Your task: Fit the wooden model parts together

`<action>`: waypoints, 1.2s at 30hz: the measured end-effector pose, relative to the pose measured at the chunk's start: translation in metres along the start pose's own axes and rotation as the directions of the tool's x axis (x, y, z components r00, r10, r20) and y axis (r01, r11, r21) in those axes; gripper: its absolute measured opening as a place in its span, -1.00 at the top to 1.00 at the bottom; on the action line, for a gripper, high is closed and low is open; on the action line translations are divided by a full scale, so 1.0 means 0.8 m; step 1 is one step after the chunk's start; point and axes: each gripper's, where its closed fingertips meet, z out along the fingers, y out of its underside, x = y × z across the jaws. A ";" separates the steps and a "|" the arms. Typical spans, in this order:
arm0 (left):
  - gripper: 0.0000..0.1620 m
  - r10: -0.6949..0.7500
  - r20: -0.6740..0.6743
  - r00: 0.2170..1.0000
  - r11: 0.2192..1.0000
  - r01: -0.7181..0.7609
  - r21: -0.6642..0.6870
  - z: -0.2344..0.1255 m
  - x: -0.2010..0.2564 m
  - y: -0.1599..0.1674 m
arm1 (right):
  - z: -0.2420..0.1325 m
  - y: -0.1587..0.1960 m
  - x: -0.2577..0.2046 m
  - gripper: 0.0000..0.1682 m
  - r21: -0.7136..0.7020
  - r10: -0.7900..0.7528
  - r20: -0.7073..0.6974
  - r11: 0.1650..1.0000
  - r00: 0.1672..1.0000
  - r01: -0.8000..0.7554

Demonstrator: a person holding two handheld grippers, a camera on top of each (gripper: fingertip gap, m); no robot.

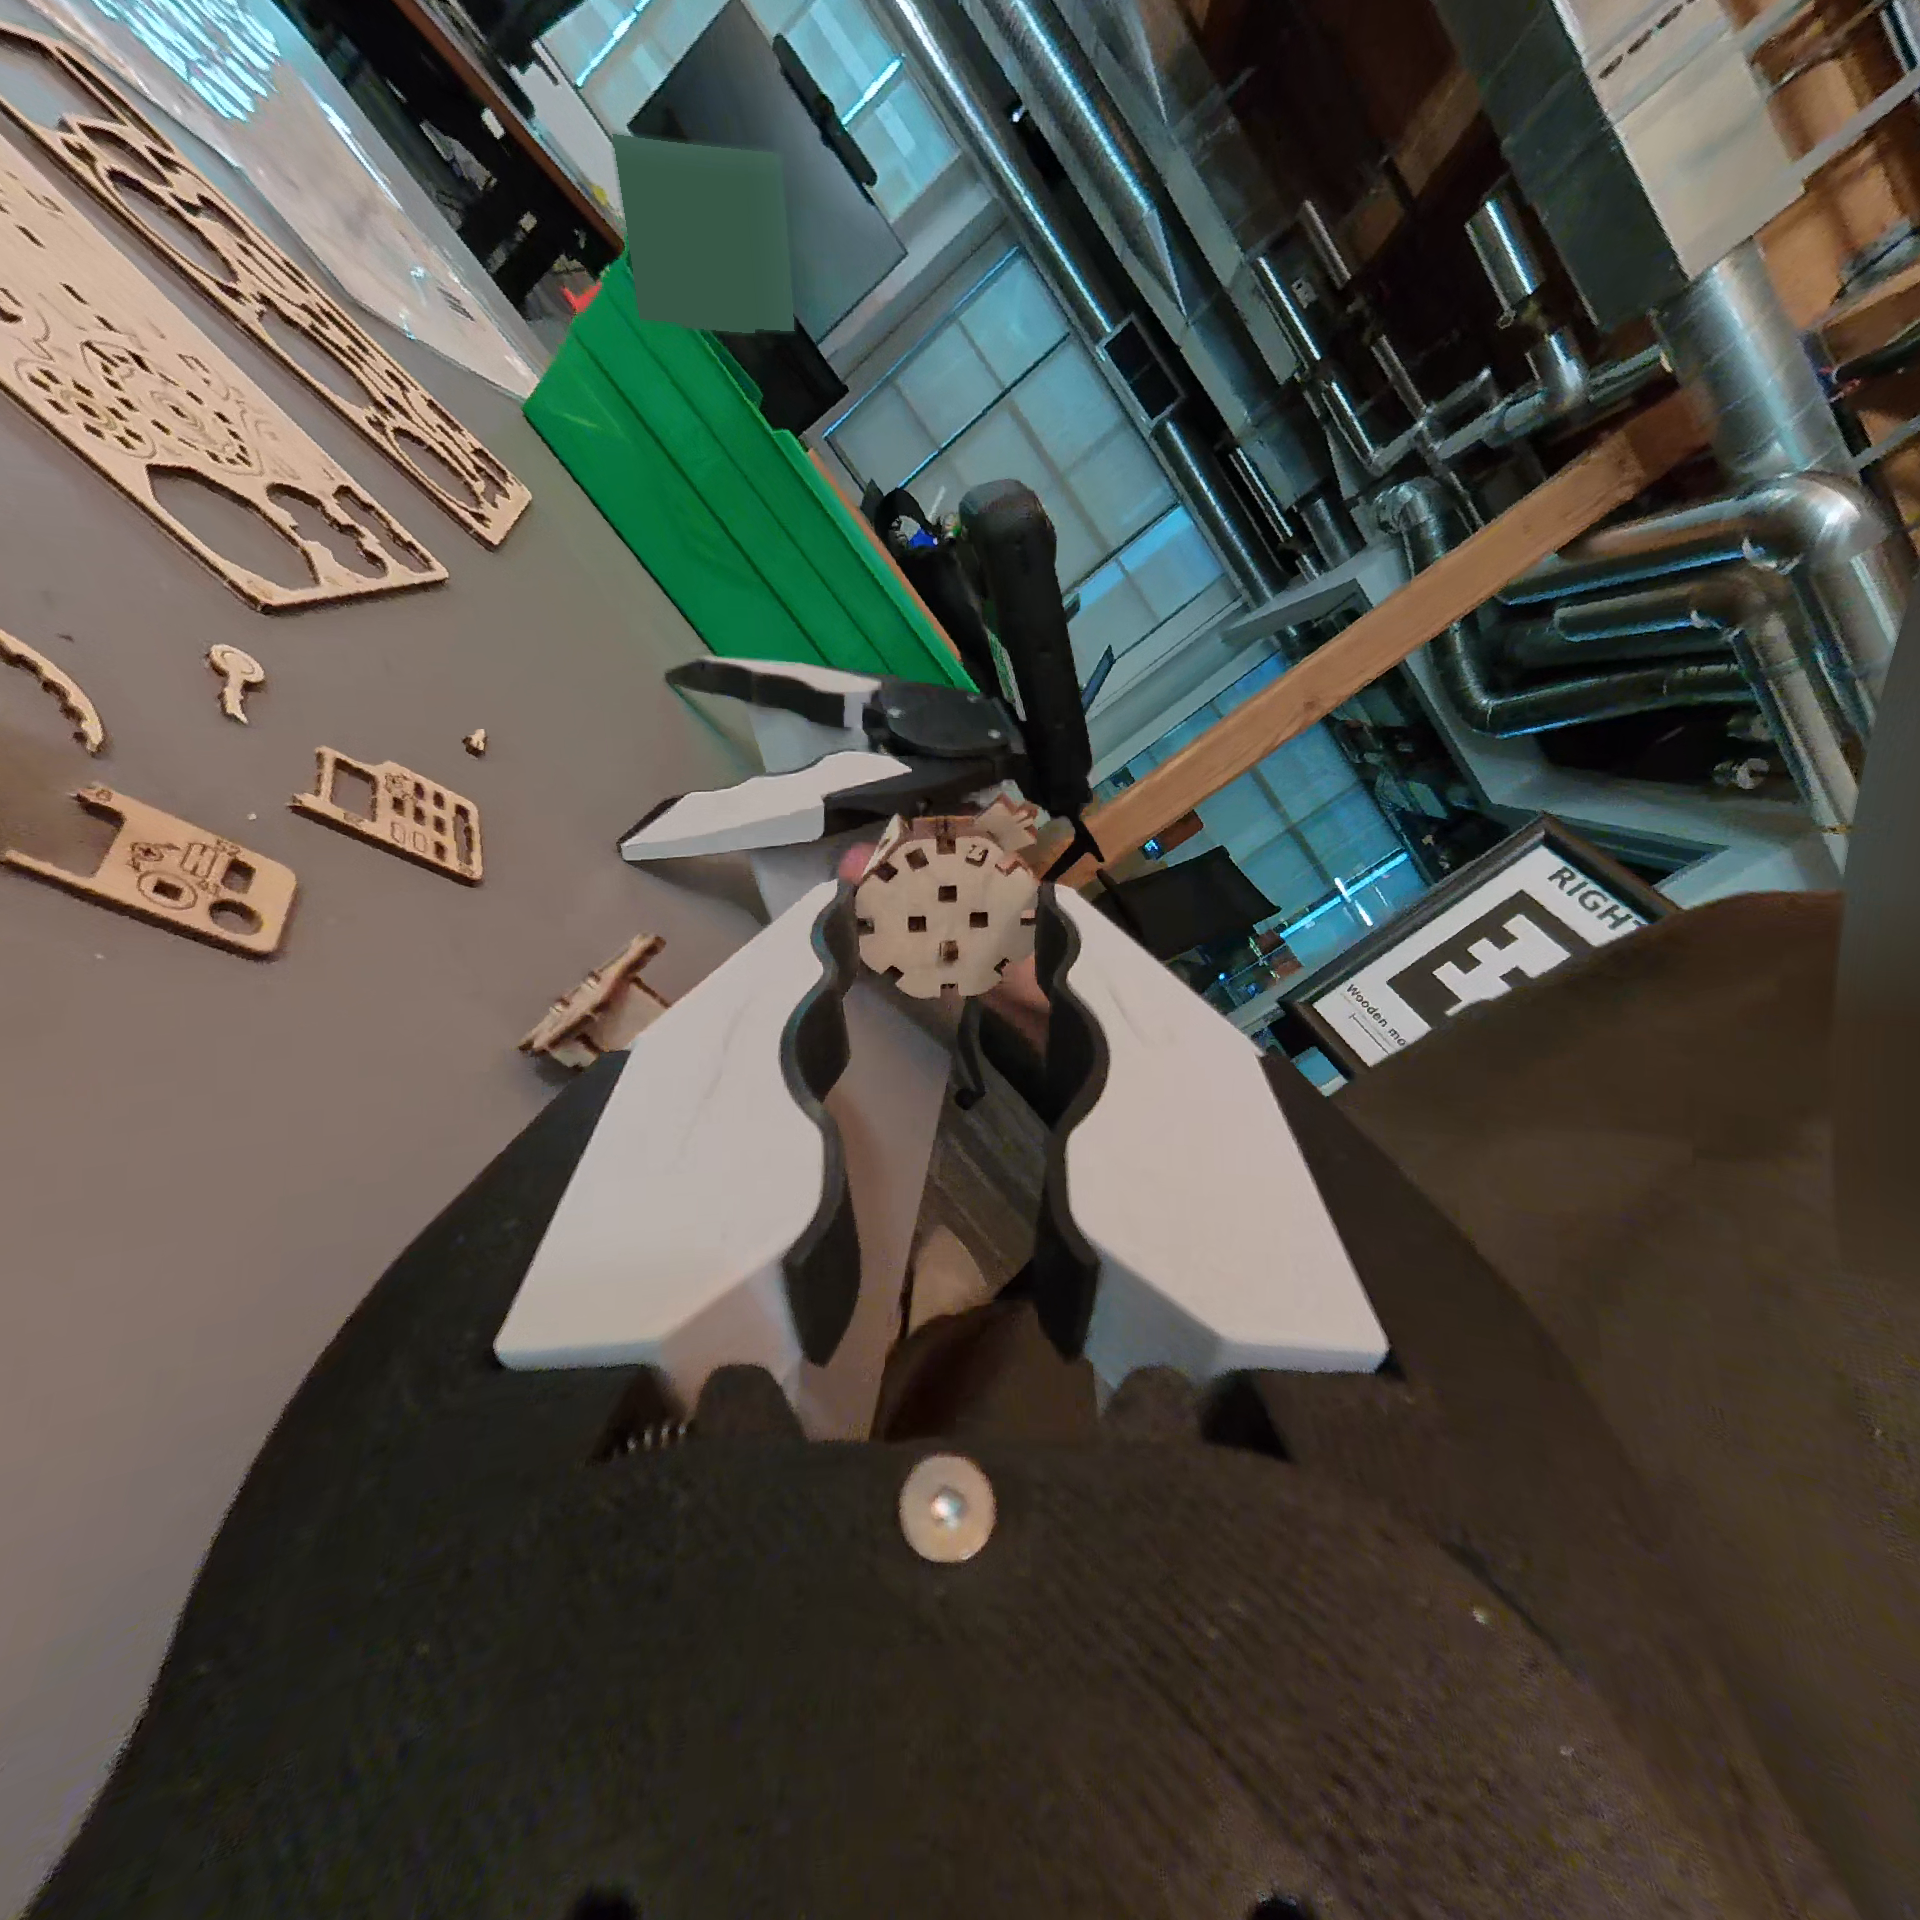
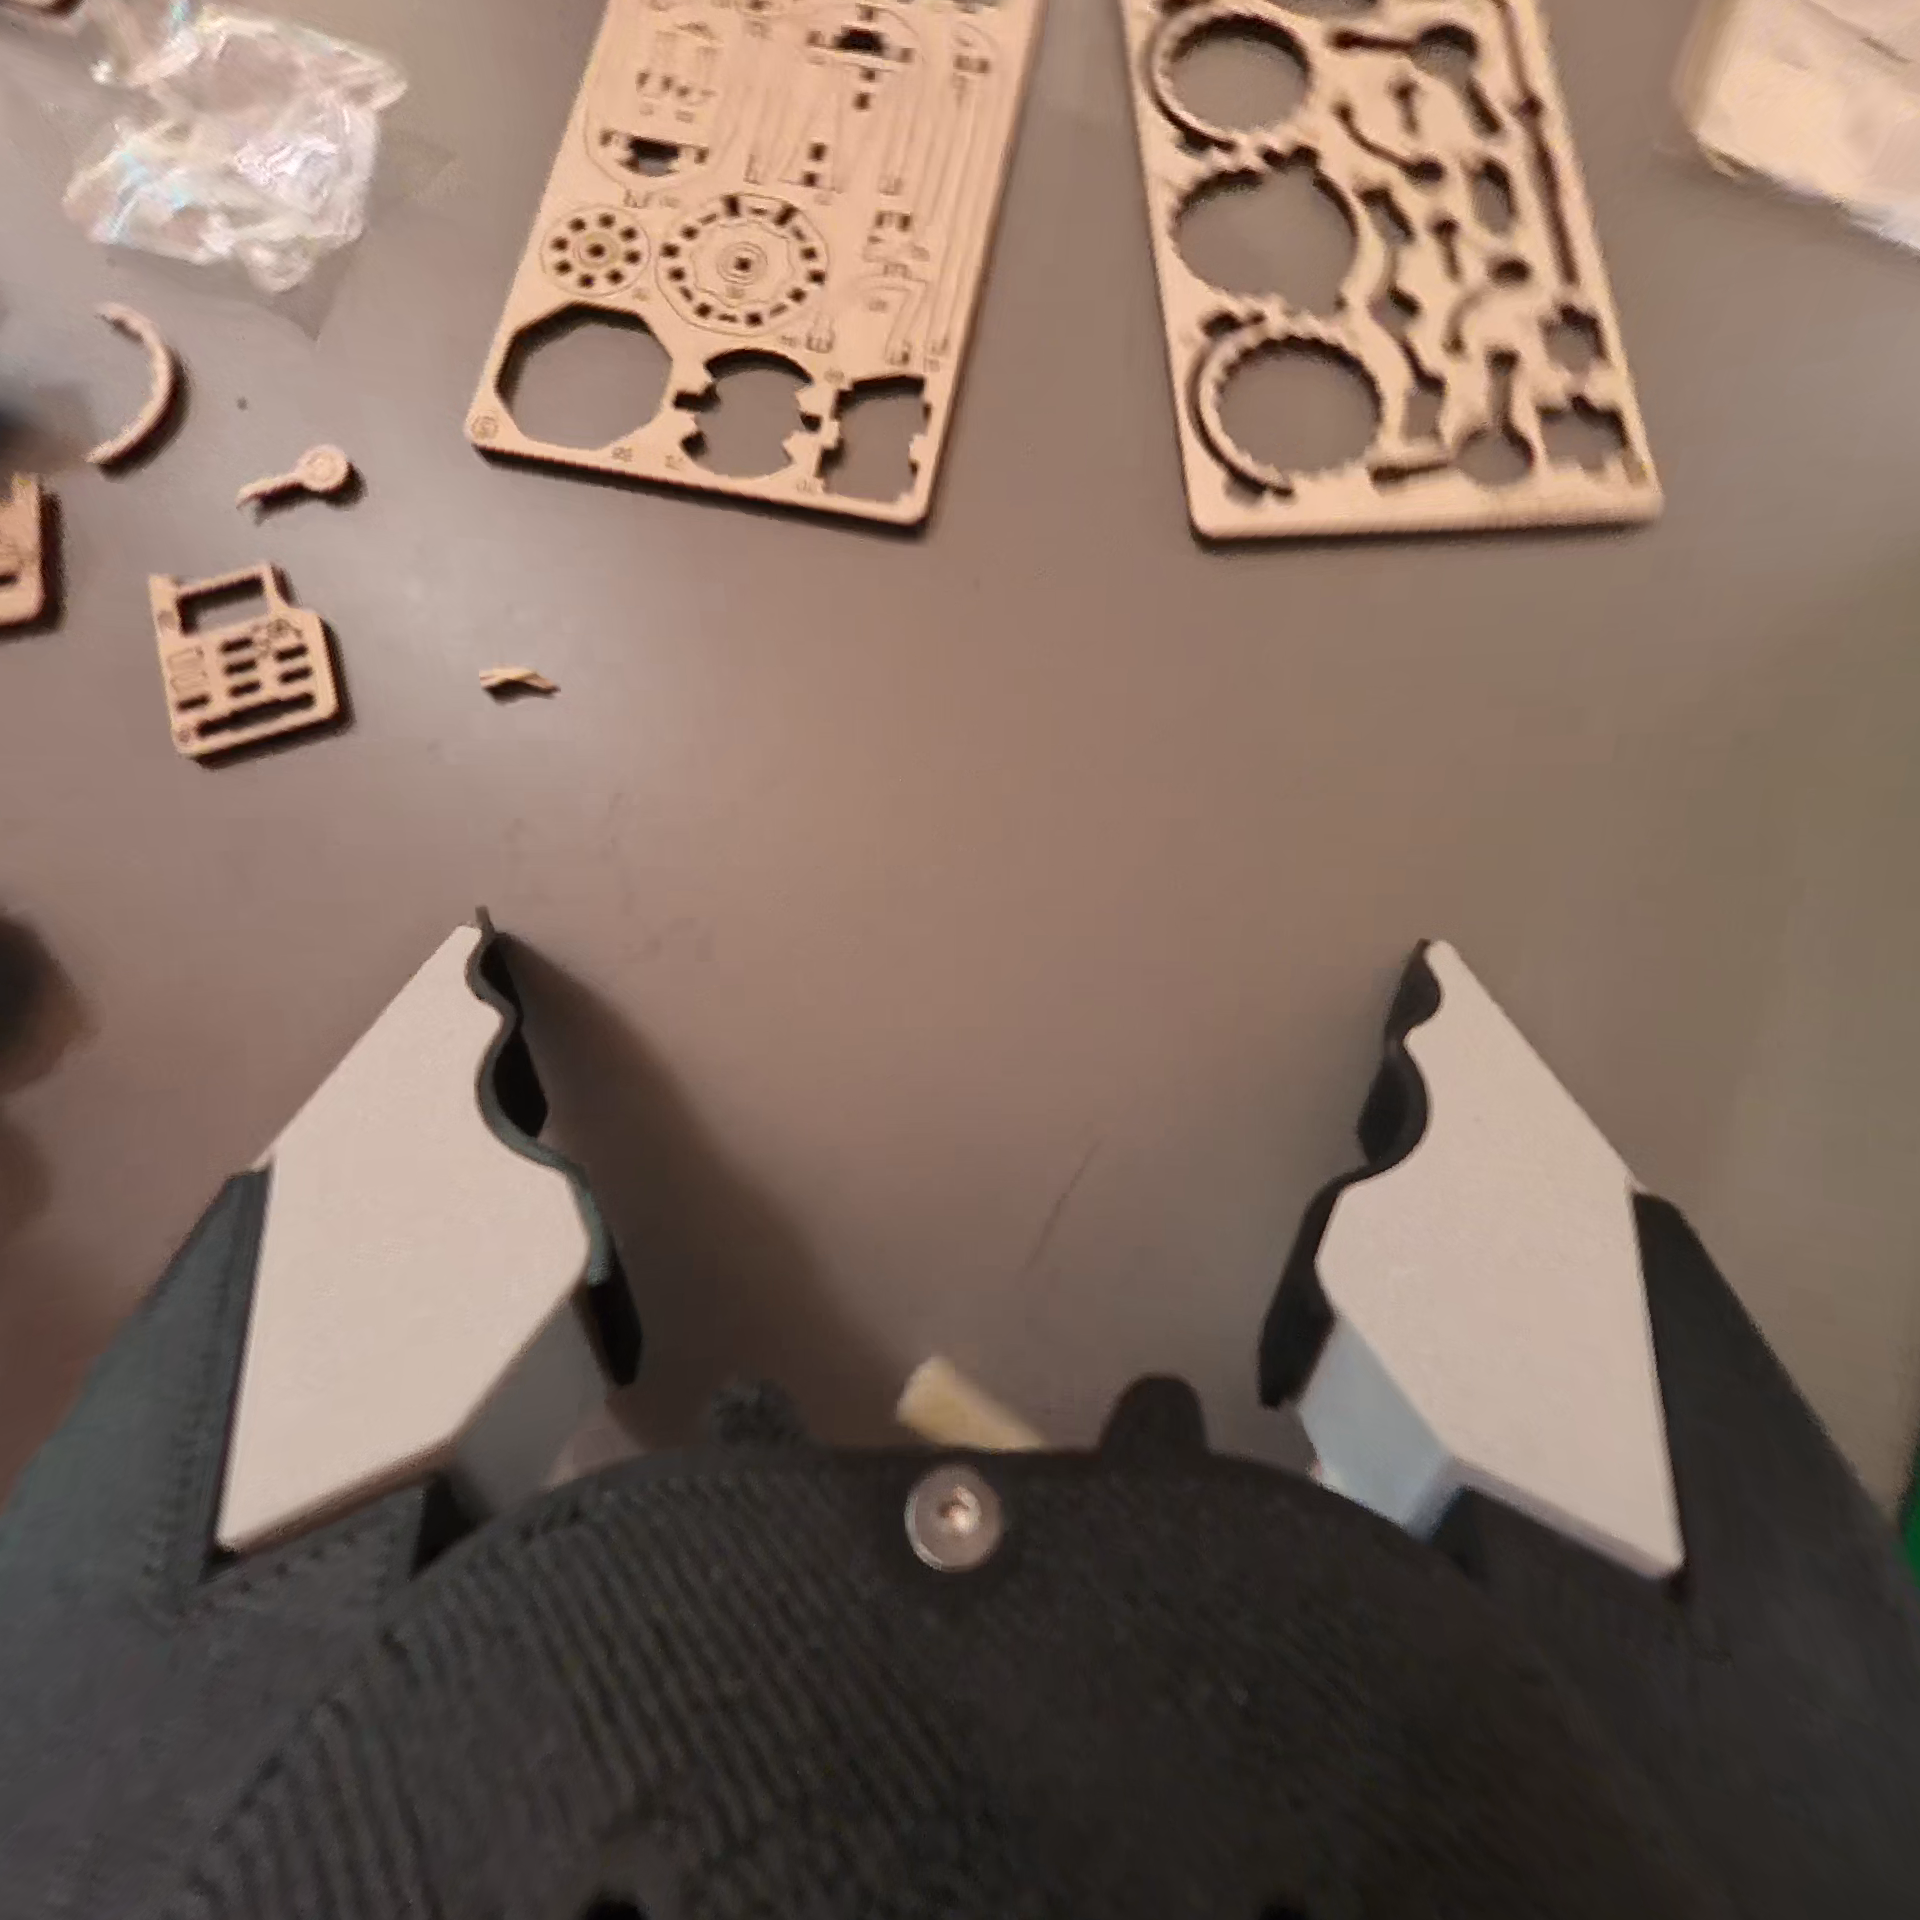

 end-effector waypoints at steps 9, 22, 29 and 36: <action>0.63 -0.026 -0.118 0.993 0.999 0.022 -0.034 0.006 0.019 0.006 | -0.007 -0.013 -0.001 -0.51 0.019 -0.075 0.137 0.997 0.988 0.073; 0.63 -0.125 -0.197 0.972 0.991 0.111 -0.080 0.006 0.048 0.037 | -0.255 -0.086 -0.172 0.11 0.869 -0.614 -0.175 0.271 0.769 0.414; 0.62 0.019 -0.138 0.990 0.994 -0.034 -0.103 0.012 0.032 0.034 | -0.229 -0.060 -0.207 0.70 0.902 -0.644 0.030 0.348 0.764 0.257; 0.63 0.307 -0.058 0.950 0.929 -0.312 -0.197 0.009 0.031 0.058 | -0.195 -0.042 -0.220 0.65 0.825 -0.624 0.331 0.555 0.708 0.103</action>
